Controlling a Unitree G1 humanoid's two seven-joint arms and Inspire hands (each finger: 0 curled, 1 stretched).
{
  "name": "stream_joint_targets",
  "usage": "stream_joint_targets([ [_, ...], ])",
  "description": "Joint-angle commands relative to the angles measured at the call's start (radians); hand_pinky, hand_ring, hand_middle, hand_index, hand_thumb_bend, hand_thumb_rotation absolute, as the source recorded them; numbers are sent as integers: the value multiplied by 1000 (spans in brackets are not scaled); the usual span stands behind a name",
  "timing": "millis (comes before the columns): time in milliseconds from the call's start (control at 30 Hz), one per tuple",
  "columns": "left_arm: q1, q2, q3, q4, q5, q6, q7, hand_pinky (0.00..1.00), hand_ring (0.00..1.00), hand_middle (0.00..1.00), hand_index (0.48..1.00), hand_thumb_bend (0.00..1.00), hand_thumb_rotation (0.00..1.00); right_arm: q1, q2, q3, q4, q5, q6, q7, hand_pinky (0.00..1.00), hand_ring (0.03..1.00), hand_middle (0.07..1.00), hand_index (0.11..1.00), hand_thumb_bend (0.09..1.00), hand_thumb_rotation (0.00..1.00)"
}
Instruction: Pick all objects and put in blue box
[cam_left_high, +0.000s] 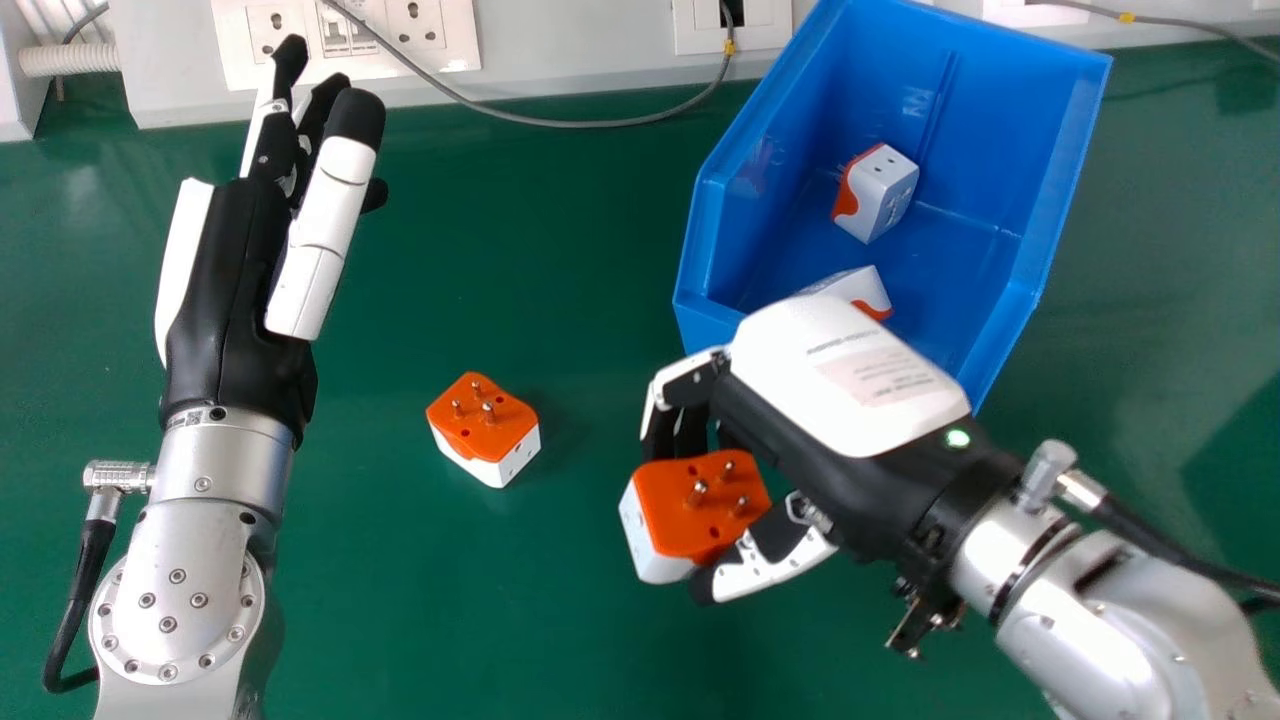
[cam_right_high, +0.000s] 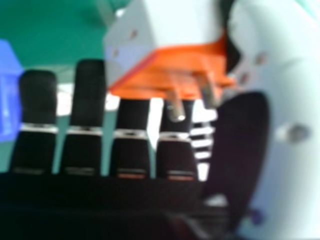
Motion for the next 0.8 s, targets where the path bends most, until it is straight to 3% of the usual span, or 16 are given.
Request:
stream_joint_targets([
  [0,4,11,9,2,-4,-36,-3,834,942,953,989,785,909,-21,11,-29,-47,13,18,7,343,431,516,478,497,0],
  [200,6,11,13,28,-7,-62,-8,835,942,953,987,794,908,-58,20,-72,-85,-11,68,3,342,430,516,492,497,0],
  [300,6,10,13,25,-7,-60,-9,835,942,953,986,802,907,-78,14,-92,-76,-16,66,-11,339,430,516,500,496,0],
  [567,6,11,18,29,-23,-59,-16,835,939,949,982,823,905,-168,9,-155,-11,-23,98,-34,337,428,510,523,494,0],
  [767,6,12,17,19,-23,-52,-16,835,937,946,980,823,903,-229,11,-171,62,-48,111,-92,334,427,510,532,493,0],
])
